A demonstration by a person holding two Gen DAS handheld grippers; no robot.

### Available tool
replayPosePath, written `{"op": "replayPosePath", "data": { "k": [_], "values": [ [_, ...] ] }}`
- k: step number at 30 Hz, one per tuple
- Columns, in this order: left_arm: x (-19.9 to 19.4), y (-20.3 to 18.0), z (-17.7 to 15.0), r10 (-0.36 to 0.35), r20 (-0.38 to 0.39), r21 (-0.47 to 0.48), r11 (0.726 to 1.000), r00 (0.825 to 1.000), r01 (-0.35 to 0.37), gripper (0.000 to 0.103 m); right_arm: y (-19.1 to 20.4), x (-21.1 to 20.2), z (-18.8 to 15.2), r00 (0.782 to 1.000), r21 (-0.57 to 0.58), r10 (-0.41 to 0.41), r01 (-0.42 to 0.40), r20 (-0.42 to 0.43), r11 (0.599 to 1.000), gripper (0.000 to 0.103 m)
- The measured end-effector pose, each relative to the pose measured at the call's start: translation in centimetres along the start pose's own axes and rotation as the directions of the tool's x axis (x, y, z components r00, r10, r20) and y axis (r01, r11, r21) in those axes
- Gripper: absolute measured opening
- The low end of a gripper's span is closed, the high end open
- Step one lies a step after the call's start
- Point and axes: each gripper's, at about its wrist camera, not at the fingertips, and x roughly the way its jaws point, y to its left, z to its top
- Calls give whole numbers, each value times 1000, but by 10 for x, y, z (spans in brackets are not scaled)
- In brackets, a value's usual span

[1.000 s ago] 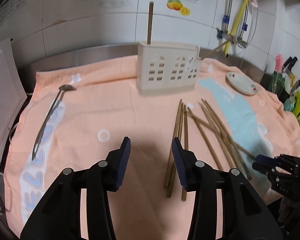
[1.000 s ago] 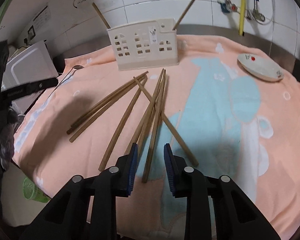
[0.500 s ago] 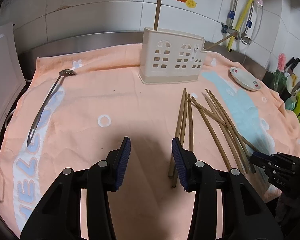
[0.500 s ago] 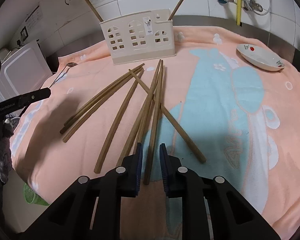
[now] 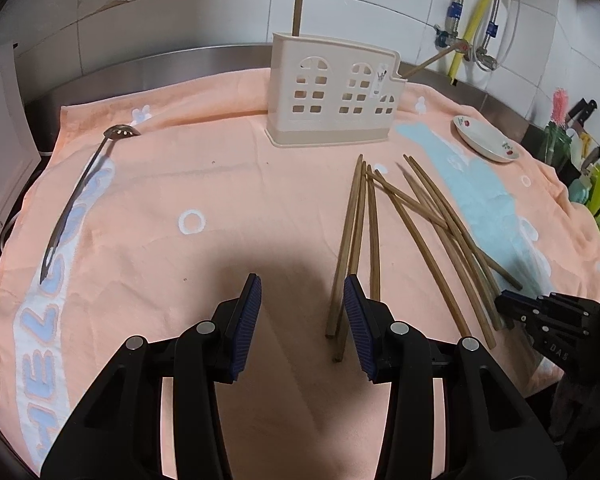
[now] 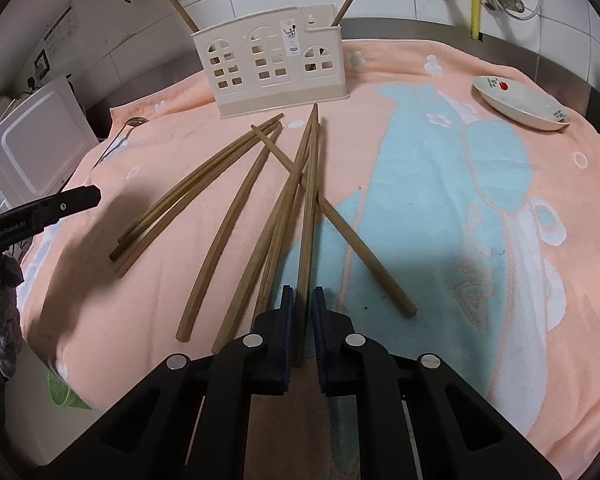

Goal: Organize utensils
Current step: 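Lower the left tool onto another chopstick while the right tool closes on another chopstick, then close the left tool on a chopstick and lift it while the right tool holds its chopstick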

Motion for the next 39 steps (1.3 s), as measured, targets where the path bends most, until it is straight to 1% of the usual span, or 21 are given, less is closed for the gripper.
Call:
{"op": "replayPosePath", "data": {
  "k": [2,5,8,12,13,15,17,21,24,28,35,39],
  "values": [
    [2,-2,-2,0,-7,6,1000,1000,0,43,-1,0,0,1000,2,0,0,1,1000,8],
    [5,-7,-4,-10,-15,21,1000,1000,11,39,-2,0,0,1000,2,-3,3,3,1000,7],
    [8,-10,-7,-20,-26,30,999,999,21,34,-3,-1,0,1000,3,-4,4,5,1000,7],
    [13,-10,-7,-25,-37,37,999,999,26,23,-4,-1,-1,1000,0,-9,9,8,1000,7],
    [14,-11,-6,-29,-37,43,999,999,31,22,-4,-2,-1,1000,-1,-10,10,8,1000,7],
    [17,-14,-5,-48,-43,63,997,998,51,21,-5,-3,-1,1000,-2,-14,14,12,1000,7],
    [22,-16,-4,-51,-57,81,995,997,55,19,-6,-4,-1,1000,1,-16,16,15,1000,7],
    [32,-19,-3,-62,-86,100,993,994,70,19,-8,-7,1,1000,-5,-19,19,21,1000,7],
    [38,-20,-2,-58,-95,104,992,994,68,19,-8,-9,2,999,-9,-21,21,28,1000,7],
    [43,-20,3,-58,-98,97,993,993,68,14,-9,-10,3,999,-12,-21,21,33,1000,7],
    [52,-25,7,-61,-113,117,990,992,74,13,-10,-14,5,999,-15,-21,21,42,1000,7],
    [57,-25,8,-57,-118,123,990,991,72,10,-9,-17,5,999,-17,-22,23,47,1000,7]
  ]
}}
